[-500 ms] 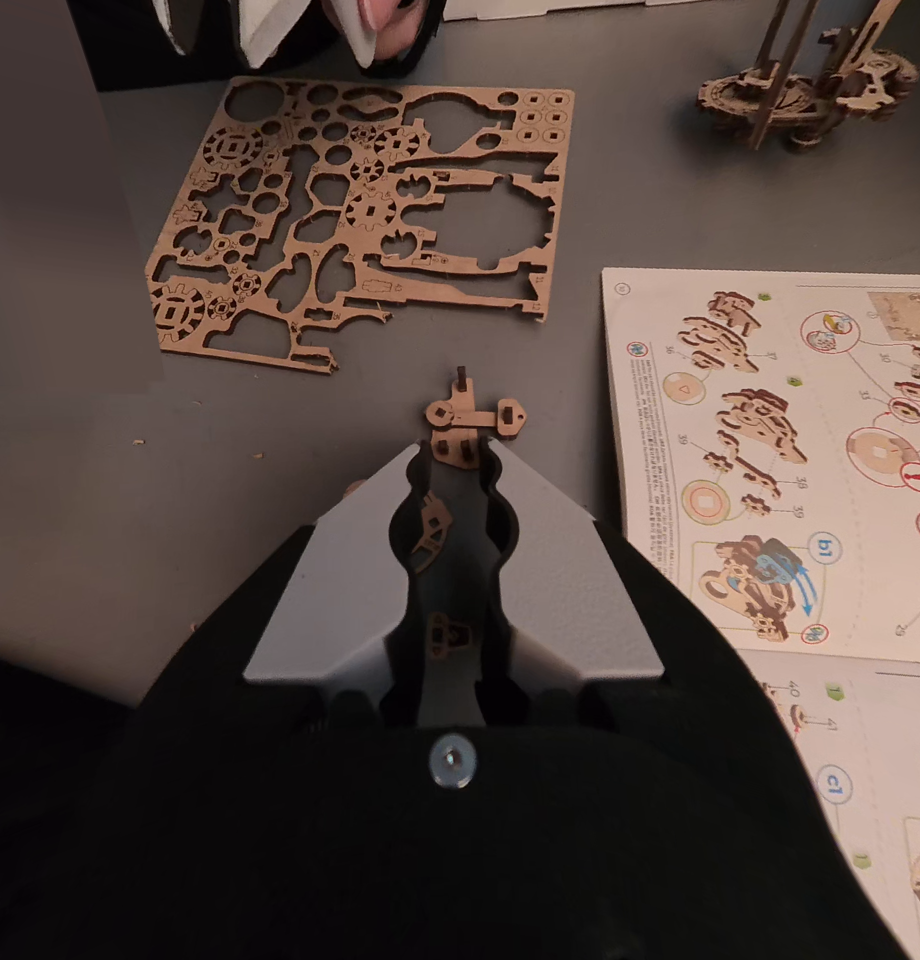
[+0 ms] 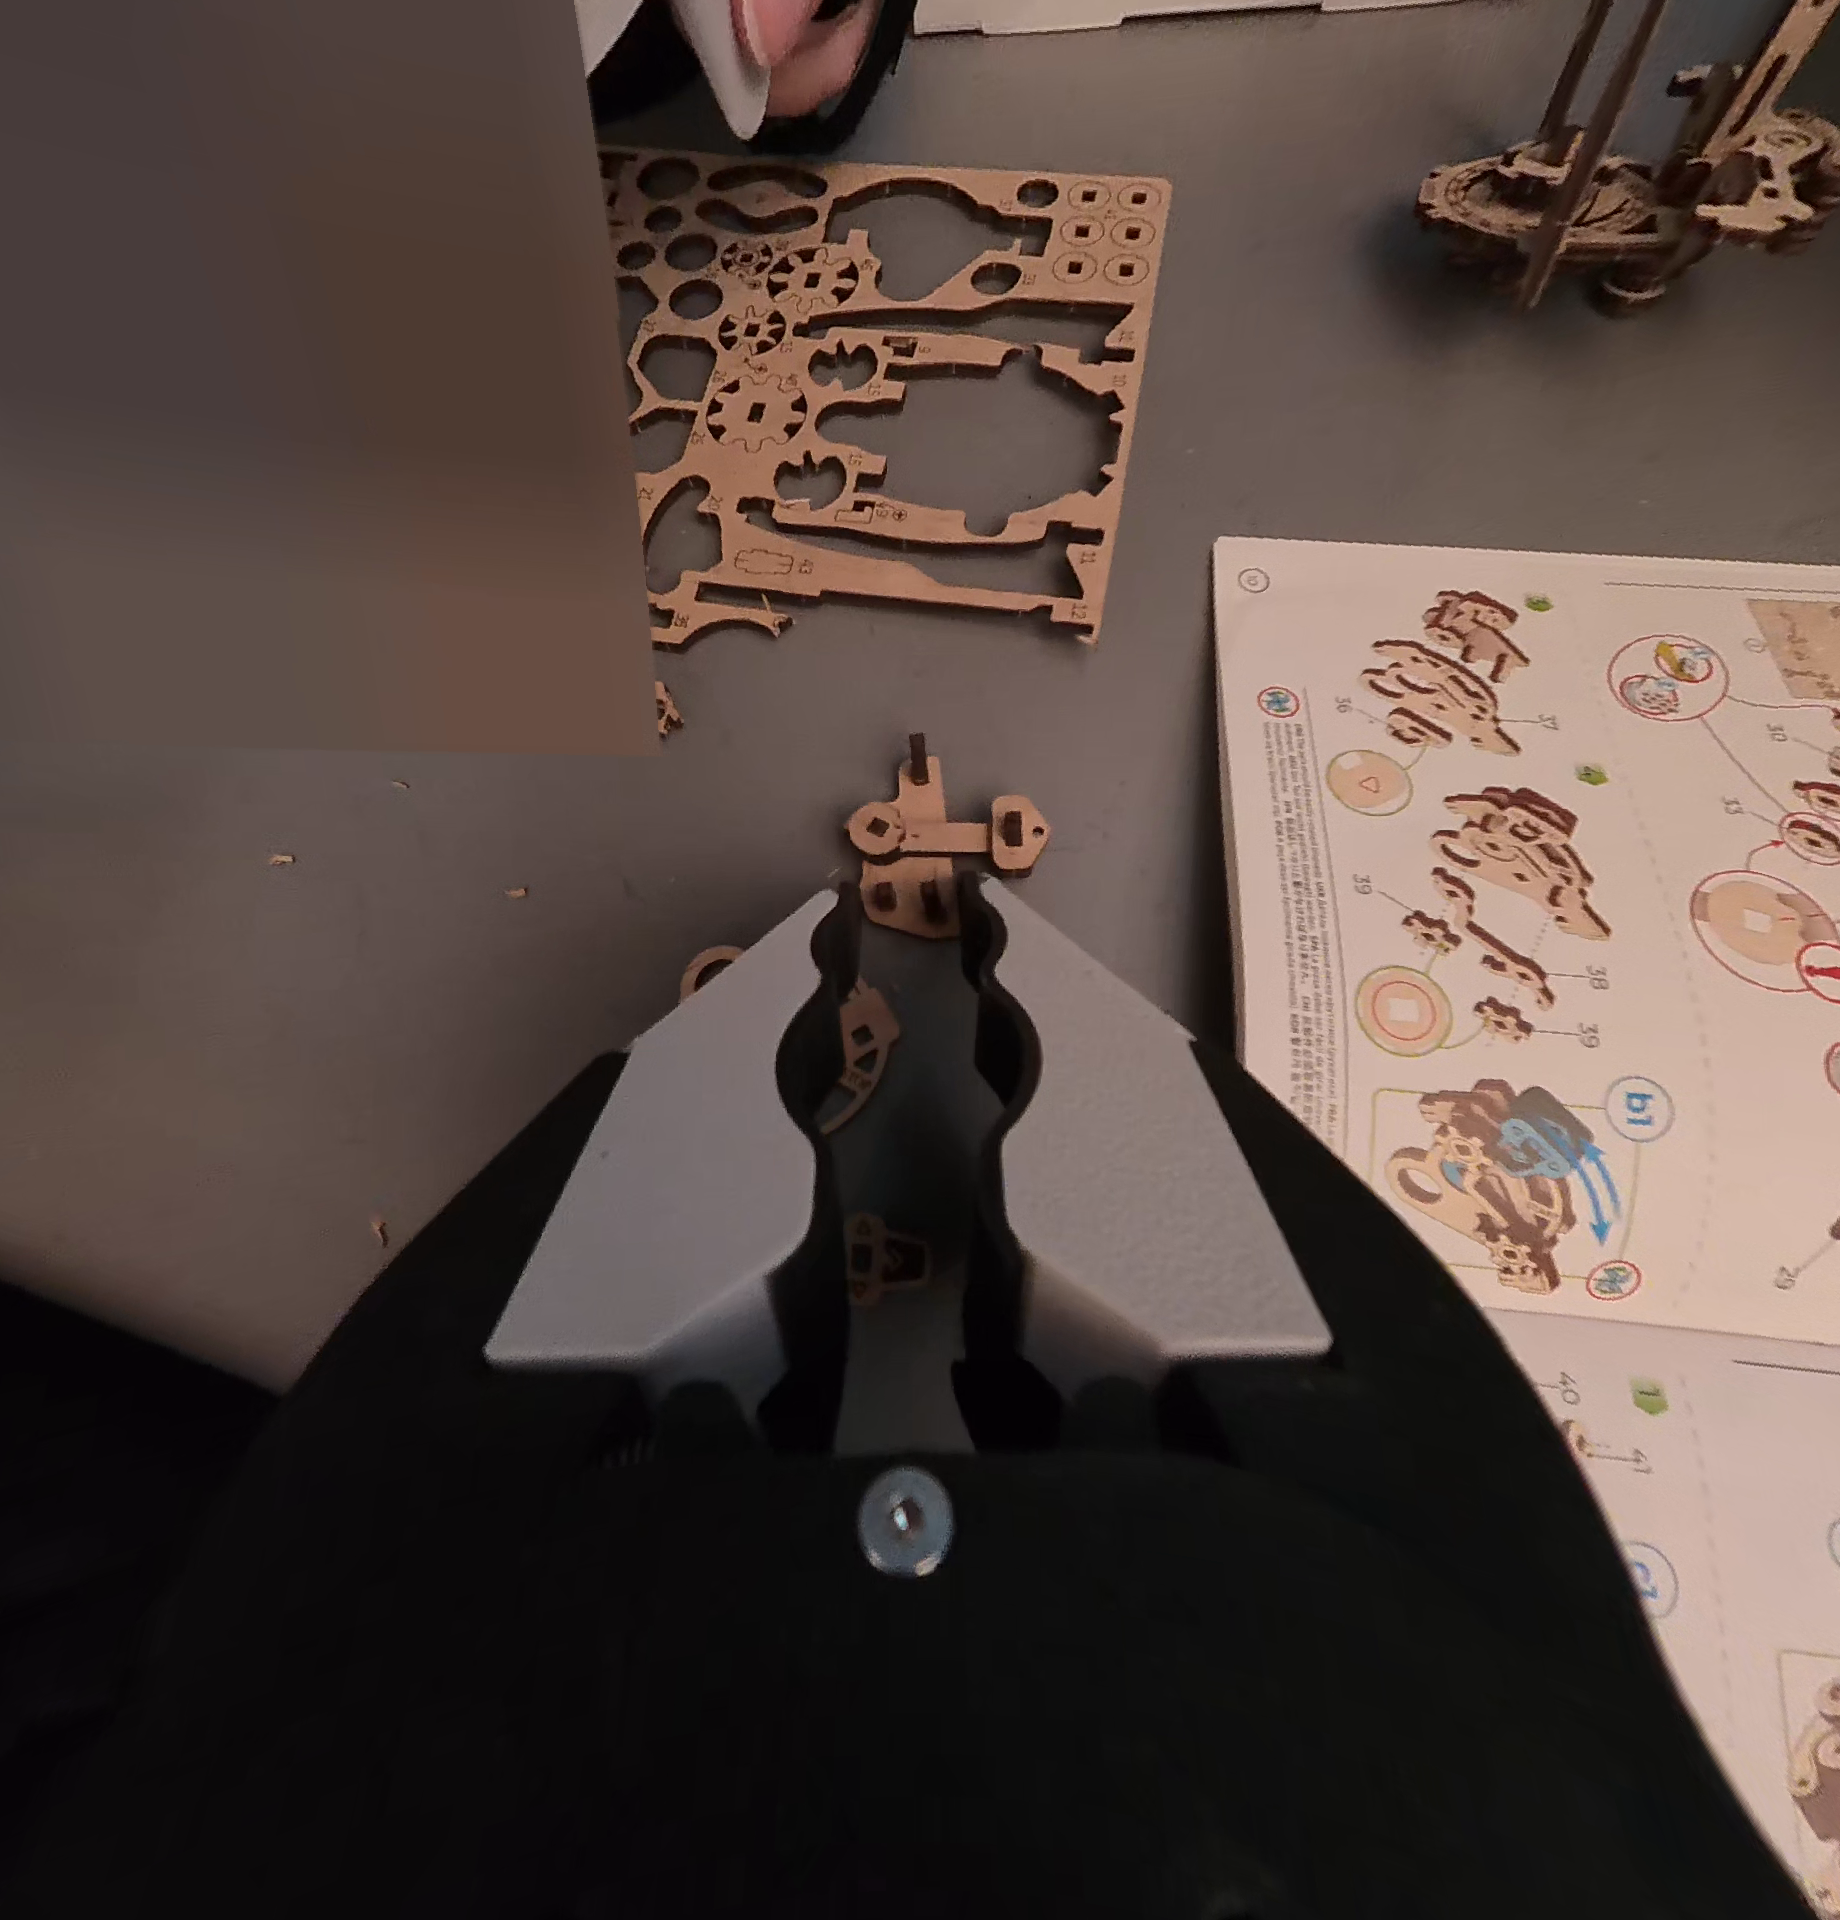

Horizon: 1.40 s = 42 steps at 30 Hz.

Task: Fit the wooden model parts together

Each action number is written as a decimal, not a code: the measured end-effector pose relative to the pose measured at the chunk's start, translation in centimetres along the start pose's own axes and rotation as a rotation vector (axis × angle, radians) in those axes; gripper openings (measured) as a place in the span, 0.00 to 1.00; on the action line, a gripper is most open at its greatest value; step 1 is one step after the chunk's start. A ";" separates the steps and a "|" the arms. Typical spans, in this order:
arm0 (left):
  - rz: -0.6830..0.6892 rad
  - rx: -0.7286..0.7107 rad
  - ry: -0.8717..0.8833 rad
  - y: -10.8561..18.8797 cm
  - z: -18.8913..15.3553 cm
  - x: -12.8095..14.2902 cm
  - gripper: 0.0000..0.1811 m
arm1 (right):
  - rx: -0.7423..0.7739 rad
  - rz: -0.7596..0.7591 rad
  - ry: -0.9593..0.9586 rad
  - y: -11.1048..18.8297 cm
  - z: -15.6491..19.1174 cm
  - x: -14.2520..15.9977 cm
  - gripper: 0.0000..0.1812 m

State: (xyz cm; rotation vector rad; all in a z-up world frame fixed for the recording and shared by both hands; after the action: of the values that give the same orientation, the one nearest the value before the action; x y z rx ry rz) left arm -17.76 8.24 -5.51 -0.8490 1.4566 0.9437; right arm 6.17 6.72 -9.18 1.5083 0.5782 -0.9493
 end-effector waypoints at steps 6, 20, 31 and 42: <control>0.000 0.002 0.001 0.0 0.0 0.0 0.05 | 0.023 0.007 0.010 0.2 0.0 0.0 0.13; 0.004 0.003 0.002 0.0 0.0 0.0 0.05 | 0.022 -0.111 0.058 0.9 0.7 -1.2 0.08; 0.006 0.004 0.002 0.0 -0.1 0.0 0.05 | 0.029 -0.094 0.051 0.0 1.0 -1.3 0.04; 0.002 0.003 0.002 0.0 -0.1 0.0 0.05 | 0.064 -0.137 0.073 0.6 0.9 -1.5 0.06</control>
State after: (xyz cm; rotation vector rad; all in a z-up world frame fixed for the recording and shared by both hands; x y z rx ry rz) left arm -17.81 8.18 -5.52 -0.8464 1.4609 0.9420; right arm 5.62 5.97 -7.56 1.5812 0.7174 -1.0291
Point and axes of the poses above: each gripper's, where its closed fingertips meet, y back along the fingers, x out of its underside, z = x × y across the jaws, the point moved 10 cm from there along y, back along the fingers, and after that the axes turned 6 degrees about -z, right-handed, at the moved point
